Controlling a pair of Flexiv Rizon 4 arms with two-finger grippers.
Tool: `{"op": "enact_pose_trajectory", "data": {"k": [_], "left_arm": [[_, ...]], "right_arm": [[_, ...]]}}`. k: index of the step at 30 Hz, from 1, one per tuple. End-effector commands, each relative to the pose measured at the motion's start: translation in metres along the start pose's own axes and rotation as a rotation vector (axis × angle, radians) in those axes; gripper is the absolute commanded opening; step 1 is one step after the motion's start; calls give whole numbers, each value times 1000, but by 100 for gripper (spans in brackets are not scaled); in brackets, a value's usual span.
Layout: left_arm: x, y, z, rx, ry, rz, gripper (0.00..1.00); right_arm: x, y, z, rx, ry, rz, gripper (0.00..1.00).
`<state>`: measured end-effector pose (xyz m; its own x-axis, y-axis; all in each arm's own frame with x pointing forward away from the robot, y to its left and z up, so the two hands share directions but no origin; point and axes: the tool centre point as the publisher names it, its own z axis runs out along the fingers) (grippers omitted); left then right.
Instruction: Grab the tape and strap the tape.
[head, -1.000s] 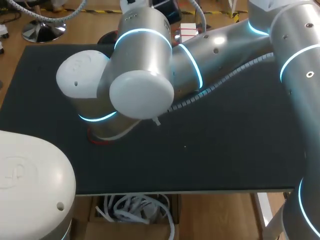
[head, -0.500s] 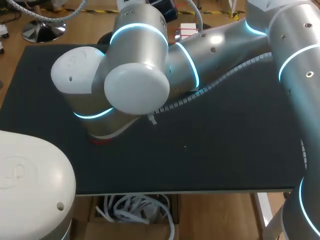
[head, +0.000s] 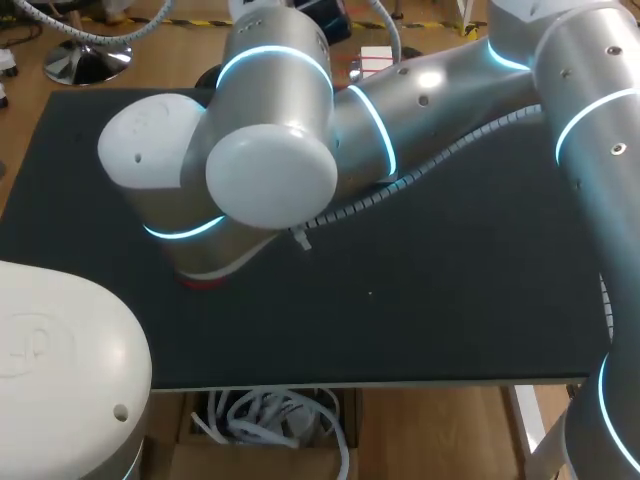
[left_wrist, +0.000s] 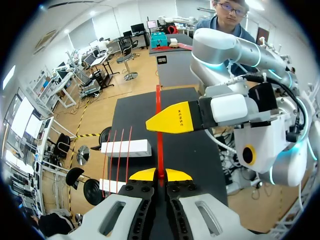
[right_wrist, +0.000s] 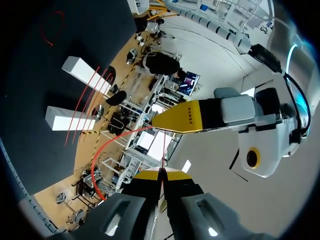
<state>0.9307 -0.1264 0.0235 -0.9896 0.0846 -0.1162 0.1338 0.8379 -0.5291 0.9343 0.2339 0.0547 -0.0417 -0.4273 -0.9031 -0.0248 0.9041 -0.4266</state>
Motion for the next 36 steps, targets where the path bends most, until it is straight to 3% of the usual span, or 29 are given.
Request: {"op": "enact_pose_trajectory", "data": {"k": [1,36], "left_arm": [[0,-1,-1,-4,2,-1,0],[0,-1,-1,-4,2,-1,0]], "right_arm": [[-2,3,-1,1,3,-3,0],[-3,22,3,-1,-3,-13,0]]}}
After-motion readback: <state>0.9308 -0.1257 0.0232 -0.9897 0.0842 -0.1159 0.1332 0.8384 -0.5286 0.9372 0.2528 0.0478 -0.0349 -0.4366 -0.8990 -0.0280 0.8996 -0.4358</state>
